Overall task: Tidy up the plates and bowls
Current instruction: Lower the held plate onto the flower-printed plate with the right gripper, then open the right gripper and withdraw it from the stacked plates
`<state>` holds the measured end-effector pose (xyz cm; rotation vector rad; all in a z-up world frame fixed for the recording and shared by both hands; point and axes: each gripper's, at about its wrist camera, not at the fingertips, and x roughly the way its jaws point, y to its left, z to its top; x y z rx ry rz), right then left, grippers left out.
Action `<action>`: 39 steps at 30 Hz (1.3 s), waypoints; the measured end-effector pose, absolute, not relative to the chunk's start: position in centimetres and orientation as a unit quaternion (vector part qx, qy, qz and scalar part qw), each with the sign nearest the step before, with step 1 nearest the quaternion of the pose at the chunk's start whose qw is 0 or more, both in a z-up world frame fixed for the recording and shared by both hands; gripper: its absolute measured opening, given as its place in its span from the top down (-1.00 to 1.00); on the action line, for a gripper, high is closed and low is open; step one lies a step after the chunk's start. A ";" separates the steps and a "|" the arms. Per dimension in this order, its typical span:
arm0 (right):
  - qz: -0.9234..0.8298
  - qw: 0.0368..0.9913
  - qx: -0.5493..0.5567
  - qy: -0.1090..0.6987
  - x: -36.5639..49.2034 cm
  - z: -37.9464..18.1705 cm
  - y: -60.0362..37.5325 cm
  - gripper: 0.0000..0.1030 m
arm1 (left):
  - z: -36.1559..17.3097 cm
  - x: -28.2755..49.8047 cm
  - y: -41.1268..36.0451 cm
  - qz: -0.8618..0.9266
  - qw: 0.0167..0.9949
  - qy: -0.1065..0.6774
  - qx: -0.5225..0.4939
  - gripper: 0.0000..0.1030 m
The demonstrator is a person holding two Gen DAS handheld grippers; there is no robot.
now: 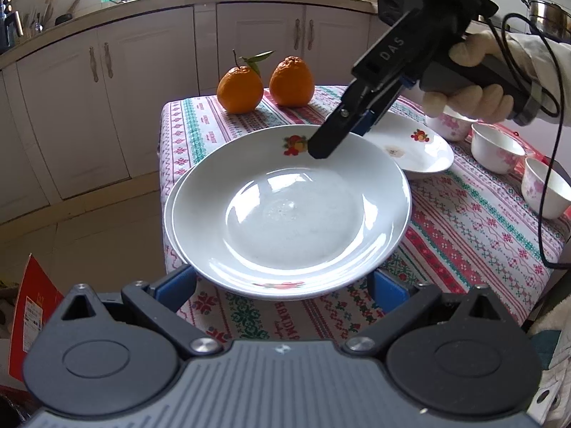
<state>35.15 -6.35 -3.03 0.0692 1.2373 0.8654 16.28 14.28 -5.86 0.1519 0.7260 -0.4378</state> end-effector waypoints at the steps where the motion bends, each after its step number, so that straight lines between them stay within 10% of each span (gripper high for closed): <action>1: 0.392 0.729 0.029 0.560 35.0 -3.0 -6.3 -0.37 | -5.8 16.3 14.3 -0.212 0.909 0.351 0.074 -0.97; 27: 0.383 0.750 0.020 0.539 31.9 -2.6 -8.2 -0.42 | -5.3 15.5 14.0 -0.194 0.917 0.342 0.069 -0.97; 39: 0.346 0.815 -0.012 0.465 25.6 -0.3 -11.6 -0.84 | -3.4 12.7 11.8 -0.182 0.929 0.314 0.070 -0.98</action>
